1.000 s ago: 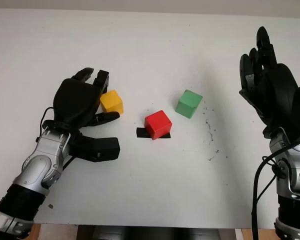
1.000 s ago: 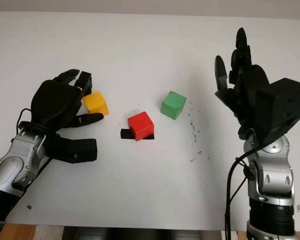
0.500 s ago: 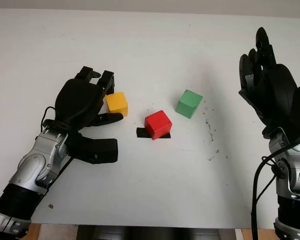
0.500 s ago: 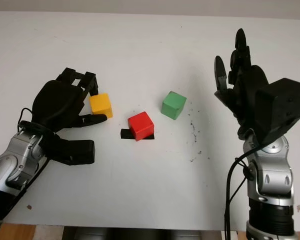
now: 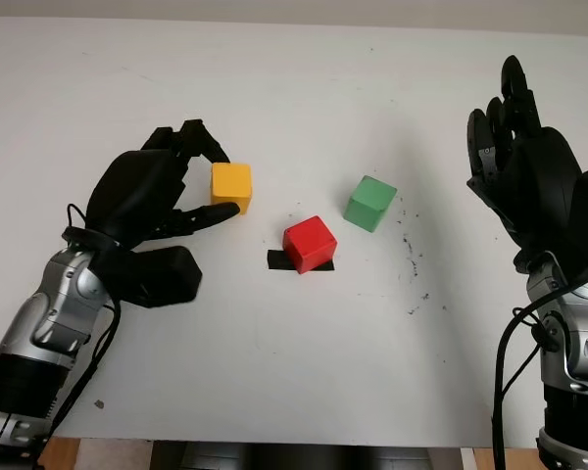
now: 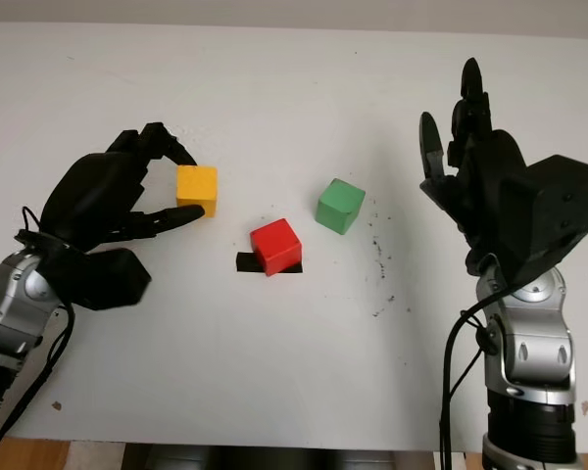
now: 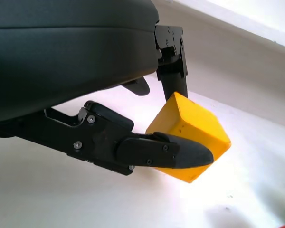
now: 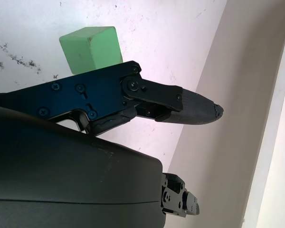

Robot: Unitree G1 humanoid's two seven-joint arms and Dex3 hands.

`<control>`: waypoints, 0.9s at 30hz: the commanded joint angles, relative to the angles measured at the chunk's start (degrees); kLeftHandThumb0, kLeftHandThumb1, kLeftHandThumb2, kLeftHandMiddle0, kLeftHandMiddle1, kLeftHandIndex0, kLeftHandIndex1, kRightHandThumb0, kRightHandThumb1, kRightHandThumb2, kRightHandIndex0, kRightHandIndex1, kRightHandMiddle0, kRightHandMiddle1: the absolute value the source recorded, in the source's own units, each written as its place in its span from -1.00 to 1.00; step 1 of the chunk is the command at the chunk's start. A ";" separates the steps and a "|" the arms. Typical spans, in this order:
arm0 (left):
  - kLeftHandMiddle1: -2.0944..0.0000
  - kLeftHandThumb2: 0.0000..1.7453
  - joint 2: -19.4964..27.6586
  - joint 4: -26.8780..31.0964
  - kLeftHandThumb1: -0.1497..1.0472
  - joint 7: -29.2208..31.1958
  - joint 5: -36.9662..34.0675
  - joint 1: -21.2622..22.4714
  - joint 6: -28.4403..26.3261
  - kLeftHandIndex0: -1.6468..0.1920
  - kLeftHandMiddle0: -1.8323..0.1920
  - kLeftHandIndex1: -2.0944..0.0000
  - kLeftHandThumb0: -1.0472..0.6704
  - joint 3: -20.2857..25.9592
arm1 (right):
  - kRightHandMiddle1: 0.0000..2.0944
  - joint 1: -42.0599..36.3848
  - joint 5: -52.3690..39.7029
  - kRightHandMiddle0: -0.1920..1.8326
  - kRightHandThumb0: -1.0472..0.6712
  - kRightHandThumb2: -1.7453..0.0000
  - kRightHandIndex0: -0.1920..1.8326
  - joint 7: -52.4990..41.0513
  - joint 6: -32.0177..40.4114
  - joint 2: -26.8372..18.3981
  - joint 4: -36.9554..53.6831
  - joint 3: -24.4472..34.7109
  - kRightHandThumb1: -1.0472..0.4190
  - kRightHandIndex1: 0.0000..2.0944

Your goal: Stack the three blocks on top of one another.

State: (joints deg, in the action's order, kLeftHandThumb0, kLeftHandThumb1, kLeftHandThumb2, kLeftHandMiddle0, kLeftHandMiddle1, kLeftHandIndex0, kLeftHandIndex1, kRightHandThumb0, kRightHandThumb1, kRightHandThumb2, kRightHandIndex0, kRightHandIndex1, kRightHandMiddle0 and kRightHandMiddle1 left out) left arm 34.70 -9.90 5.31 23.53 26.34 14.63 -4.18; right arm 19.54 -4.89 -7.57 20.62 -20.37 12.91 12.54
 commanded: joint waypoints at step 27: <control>0.96 -0.61 -6.00 9.33 1.00 17.35 -17.27 0.01 -4.52 0.52 0.62 -0.59 -0.30 2.22 | -1.00 0.15 0.27 -1.00 -0.54 0.33 -1.00 -0.73 0.14 0.18 0.53 -0.99 -1.00 -1.00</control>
State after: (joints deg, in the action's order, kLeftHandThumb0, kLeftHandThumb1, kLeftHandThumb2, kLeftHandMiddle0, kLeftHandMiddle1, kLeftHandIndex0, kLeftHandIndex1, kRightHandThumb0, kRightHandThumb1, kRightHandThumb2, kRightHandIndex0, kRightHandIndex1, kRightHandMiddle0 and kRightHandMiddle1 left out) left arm 28.95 -0.81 22.54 6.05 25.46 9.40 -1.56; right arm 19.78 -4.73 -8.56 20.61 -20.36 12.67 11.55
